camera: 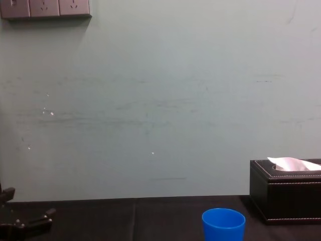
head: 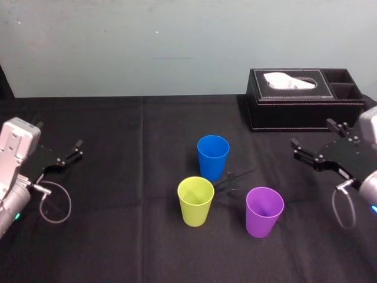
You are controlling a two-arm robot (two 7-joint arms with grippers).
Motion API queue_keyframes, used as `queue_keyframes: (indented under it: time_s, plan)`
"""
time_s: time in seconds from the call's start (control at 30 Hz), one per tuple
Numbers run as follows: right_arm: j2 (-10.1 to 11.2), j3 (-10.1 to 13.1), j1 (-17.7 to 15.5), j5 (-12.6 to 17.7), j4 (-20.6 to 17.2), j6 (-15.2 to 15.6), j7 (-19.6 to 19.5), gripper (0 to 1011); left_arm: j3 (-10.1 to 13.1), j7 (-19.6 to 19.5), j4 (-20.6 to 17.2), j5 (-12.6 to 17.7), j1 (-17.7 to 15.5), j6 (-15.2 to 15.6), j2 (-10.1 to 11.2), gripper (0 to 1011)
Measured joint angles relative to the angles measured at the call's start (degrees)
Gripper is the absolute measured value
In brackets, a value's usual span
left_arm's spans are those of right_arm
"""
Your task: Stack the three plastic cups sequentially using one hand.
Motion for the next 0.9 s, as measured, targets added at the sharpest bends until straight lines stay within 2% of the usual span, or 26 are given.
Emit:
queue_keyframes:
  time_s: [0.27,0.47,0.57,0.9]
  plan:
    - [3.0,3.6,-4.0,1.9,-3.8,0.0,2.9,1000,0.0,0.0,0.0,0.0,0.0,0.0,0.0,1010]
    - [6.0,5.8,-7.2,4.1,-6.0,-0.8,8.1,1000,0.0,0.0,0.0,0.0,0.0,0.0,0.0,1010]
    - [7.8,7.1,-8.8,5.8,-6.9,-1.2,12.0,1000,0.0,0.0,0.0,0.0,0.0,0.0,0.0,1010]
    - [10.8,10.0,-12.4,9.3,-8.1,-2.2,19.7,1000,0.0,0.0,0.0,0.0,0.0,0.0,0.0,1010]
